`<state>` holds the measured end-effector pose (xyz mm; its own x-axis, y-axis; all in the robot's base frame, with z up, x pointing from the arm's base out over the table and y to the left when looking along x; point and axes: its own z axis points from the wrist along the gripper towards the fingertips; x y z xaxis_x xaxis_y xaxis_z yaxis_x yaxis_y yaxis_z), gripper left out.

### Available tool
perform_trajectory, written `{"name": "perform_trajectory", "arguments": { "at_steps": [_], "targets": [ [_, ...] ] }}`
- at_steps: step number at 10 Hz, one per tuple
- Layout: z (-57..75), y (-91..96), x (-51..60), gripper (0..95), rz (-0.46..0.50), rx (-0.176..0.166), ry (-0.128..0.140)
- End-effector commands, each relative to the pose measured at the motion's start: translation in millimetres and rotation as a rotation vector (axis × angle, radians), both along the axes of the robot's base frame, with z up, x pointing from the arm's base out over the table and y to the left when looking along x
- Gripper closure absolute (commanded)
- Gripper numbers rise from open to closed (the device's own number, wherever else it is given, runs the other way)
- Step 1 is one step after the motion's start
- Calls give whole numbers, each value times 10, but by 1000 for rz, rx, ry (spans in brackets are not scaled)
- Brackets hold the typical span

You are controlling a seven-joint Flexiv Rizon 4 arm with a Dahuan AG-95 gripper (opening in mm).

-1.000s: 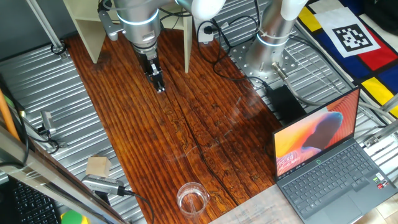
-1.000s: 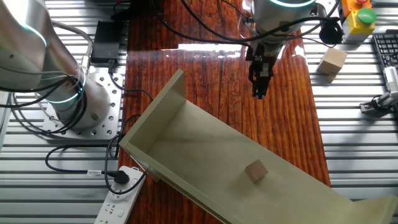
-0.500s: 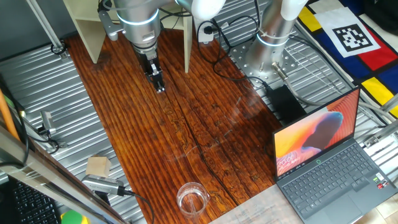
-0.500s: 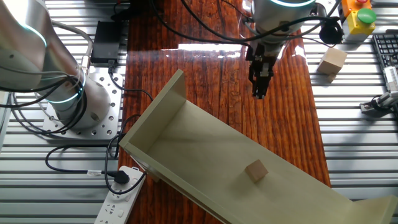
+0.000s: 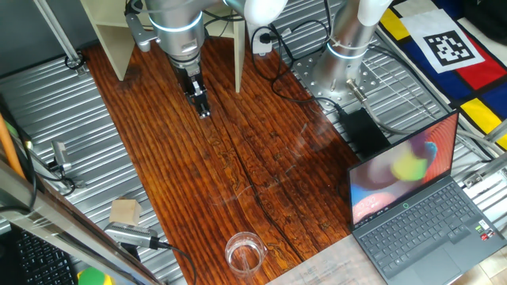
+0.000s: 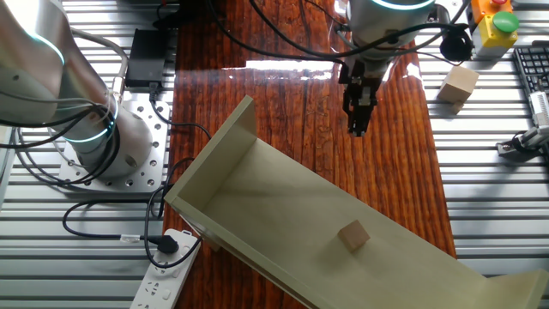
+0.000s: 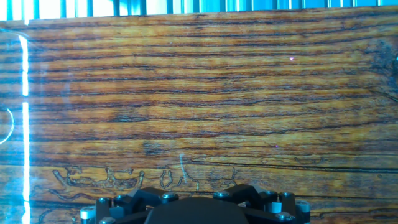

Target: Take the object down from the shelf

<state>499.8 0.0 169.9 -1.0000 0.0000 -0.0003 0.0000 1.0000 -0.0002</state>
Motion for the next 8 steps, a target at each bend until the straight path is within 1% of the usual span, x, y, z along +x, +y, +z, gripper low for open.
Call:
{"name": "perform_trajectory", "arguments": {
  "at_steps": [1,2,8],
  "targets": [
    [1,0,2,0,0,0,0],
    [1,0,2,950,104,24,-9],
    [1,0,2,950,107,19,-8]
  ]
}}
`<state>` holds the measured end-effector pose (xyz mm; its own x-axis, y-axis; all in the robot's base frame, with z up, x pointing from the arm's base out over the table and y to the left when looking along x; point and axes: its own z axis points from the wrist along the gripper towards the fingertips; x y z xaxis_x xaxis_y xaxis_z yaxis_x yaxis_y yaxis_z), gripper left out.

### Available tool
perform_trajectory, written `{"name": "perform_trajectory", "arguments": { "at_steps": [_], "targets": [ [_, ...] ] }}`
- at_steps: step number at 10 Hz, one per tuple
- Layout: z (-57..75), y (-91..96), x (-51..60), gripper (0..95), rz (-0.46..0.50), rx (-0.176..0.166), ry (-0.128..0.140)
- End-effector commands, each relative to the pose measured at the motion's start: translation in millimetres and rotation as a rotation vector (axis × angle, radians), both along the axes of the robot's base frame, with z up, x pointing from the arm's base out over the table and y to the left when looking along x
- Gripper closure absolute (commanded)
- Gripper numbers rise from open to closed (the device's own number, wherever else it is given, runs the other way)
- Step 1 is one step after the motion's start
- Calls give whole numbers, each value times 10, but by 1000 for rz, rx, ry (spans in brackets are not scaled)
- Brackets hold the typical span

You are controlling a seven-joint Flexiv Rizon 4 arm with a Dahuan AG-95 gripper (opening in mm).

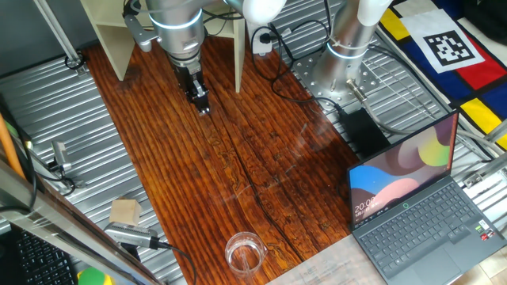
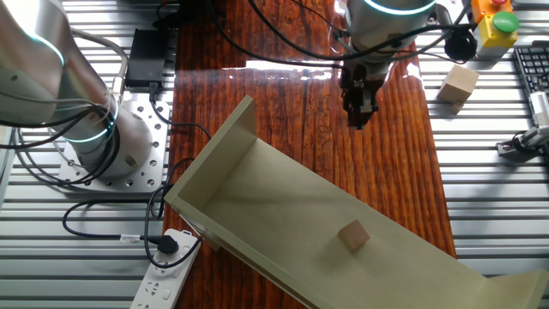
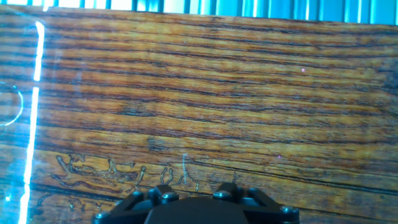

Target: Take the object down from the shelf

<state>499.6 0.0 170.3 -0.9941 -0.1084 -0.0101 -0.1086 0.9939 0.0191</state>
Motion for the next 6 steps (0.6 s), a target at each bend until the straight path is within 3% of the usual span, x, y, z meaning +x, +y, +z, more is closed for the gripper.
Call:
{"name": "perform_trajectory", "arguments": {
  "at_steps": [1,6],
  "targets": [
    [-3,0,5,950,-1,-1,0],
    [-4,4,5,950,19,-5,8]
  ]
}}
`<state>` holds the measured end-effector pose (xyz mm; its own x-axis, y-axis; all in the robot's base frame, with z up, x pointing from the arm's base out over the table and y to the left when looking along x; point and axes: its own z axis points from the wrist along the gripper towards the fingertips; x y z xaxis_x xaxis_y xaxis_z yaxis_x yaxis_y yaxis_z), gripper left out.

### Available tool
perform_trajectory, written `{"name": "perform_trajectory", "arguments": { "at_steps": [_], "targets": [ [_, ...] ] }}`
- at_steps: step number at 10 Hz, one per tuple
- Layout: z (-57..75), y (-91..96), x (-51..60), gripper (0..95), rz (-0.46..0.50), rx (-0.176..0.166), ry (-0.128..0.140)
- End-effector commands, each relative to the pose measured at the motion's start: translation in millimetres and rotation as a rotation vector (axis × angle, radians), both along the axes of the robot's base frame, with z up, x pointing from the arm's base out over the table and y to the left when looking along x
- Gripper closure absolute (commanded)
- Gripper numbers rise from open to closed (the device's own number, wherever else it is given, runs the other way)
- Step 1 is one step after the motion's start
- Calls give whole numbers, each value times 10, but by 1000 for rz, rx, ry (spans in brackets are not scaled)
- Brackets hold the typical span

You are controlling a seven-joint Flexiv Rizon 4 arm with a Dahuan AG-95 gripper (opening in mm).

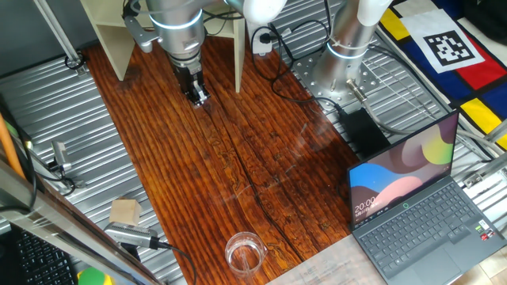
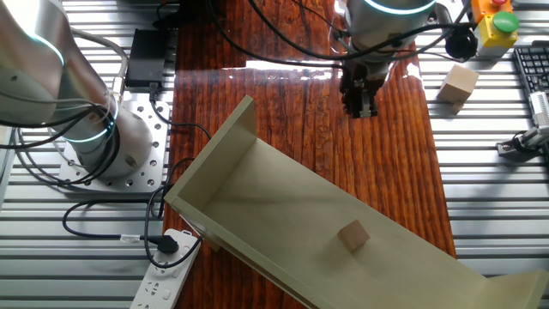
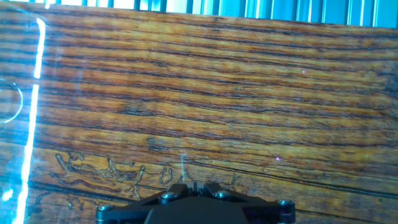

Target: Take the object down from the shelf

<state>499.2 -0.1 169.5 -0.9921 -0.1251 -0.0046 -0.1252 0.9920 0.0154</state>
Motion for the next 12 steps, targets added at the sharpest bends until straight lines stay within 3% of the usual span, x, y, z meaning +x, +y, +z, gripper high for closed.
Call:
{"name": "perform_trajectory", "arguments": {
  "at_steps": [1,7,8,12],
  "targets": [
    [2,5,9,950,9,-3,3],
    [1,5,6,950,25,-18,33],
    [1,5,6,950,27,-33,36],
    [1,5,6,950,51,-39,37]
  ]
}}
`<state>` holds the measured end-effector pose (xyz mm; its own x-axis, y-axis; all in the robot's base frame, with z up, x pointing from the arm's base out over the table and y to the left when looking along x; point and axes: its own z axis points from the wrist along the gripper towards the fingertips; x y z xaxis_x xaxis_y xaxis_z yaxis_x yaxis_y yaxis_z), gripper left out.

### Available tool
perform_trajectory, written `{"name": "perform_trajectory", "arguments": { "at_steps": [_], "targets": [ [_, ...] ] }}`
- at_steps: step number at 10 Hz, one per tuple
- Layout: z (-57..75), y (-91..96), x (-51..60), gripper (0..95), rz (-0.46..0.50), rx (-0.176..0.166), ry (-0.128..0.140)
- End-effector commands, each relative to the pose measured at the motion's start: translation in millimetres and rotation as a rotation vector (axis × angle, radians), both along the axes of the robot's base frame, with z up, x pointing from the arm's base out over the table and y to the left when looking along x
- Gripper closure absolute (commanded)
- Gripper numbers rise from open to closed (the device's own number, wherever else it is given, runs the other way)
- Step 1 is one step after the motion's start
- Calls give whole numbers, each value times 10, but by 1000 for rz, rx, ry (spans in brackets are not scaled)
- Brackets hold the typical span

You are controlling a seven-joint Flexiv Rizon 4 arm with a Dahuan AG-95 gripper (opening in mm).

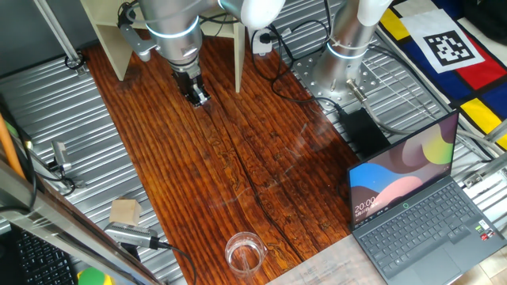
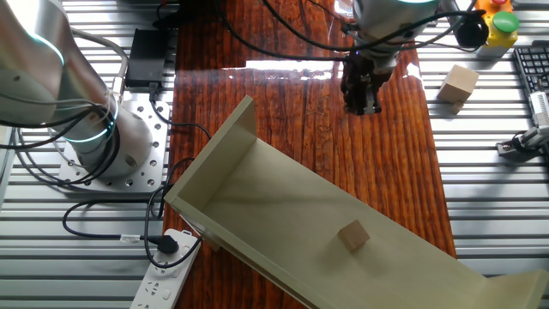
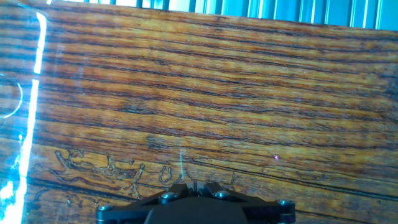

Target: Take the object down from the shelf

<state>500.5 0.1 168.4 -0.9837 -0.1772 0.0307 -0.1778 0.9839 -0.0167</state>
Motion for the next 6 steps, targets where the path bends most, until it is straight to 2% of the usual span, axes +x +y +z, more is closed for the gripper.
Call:
{"name": "perform_trajectory", "arguments": {
  "at_steps": [1,3,4,5,6],
  "targets": [
    [13,3,-7,950,-3,-4,5],
    [13,3,-7,950,36,-13,9],
    [13,3,-7,950,70,-33,-8],
    [13,3,-7,950,58,-26,10],
    [13,3,-7,950,82,-53,12]
  ]
}}
